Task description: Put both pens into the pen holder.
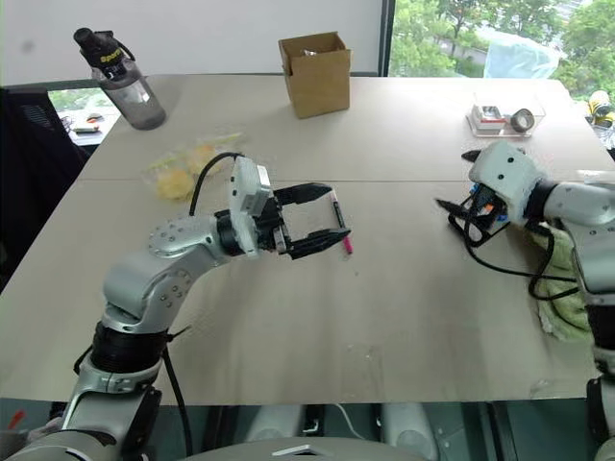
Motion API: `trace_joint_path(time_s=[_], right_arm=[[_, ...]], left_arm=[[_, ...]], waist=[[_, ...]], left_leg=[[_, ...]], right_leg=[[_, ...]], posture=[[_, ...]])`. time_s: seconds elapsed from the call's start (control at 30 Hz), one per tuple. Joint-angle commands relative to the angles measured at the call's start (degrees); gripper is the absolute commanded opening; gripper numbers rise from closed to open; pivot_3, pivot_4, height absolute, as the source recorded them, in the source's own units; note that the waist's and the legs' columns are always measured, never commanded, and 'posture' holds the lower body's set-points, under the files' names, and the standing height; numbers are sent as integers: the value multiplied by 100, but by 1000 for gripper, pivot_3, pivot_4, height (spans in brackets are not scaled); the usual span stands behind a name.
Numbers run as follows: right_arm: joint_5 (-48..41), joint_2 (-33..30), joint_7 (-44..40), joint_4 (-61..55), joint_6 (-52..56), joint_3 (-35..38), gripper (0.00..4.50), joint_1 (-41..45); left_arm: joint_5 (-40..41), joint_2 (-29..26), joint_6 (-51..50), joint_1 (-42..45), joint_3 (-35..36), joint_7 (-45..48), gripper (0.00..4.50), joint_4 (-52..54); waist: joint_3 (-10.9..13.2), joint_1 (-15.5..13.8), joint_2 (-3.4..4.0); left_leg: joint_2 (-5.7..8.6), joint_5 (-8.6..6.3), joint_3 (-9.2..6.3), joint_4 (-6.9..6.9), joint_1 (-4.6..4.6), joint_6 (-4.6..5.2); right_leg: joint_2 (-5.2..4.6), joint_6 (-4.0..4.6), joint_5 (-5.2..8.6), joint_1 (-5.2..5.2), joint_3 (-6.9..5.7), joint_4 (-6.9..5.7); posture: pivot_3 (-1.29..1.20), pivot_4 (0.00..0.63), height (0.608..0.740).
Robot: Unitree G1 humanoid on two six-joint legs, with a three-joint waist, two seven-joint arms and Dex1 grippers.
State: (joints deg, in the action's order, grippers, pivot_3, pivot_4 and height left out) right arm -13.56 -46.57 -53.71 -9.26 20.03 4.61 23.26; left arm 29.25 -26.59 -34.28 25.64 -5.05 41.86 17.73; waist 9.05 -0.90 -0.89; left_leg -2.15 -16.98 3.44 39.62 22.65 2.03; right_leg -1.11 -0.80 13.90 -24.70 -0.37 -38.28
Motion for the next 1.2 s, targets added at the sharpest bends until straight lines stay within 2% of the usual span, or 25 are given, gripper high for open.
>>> trace_joint_path(time_s=[0.03,0.2,0.37,0.63,0.9,1.2], right_arm=[[-900,222,-80,-692,354,585,4471,-676],[-1467,666,-1,-974,291,913,4471,-1412],[-1544,578,-88,-1167,204,977,4471,-1991],[-1661,545,-64,-1446,48,1230,4471,-2613],[-1745,511,122,-1709,78,1583,4471,-2951],[-1707,501,230,-1785,48,1671,4471,-3042]], left_arm=[[-538,201,-1,-50,-108,-713,4500,-135],[-1246,650,-147,-142,-505,-1572,4500,-232],[-1787,1117,-527,5,-682,-2359,4500,-329],[-2303,1723,-754,217,-936,-2883,4500,-804],[-2613,2314,-1267,1009,-717,-3506,4500,-1763],[-3007,2748,-1843,1512,-816,-3959,4500,-2392]], waist=[[-3,-32,-1],[-2,-2,-1],[-3,7,-3],[-4,9,-1],[-4,14,-3],[-3,10,-4]], left_leg=[[3,0,-1,4,6,0],[7,-6,-1,42,11,9],[7,-16,-1,59,0,28],[6,-17,0,60,-12,29],[10,-17,-2,65,-6,30],[9,-15,-2,65,-5,26]], right_leg=[[0,0,0,-1,-3,-2],[-2,-2,-1,7,-1,-17],[1,-4,-1,10,2,-50],[11,-3,-1,12,8,-60],[10,-4,-1,12,6,-58],[12,-5,0,12,6,-56]], posture=[[0,150,736],[0,150,736],[0,150,736],[0,150,736],[0,150,736],[0,150,736]])
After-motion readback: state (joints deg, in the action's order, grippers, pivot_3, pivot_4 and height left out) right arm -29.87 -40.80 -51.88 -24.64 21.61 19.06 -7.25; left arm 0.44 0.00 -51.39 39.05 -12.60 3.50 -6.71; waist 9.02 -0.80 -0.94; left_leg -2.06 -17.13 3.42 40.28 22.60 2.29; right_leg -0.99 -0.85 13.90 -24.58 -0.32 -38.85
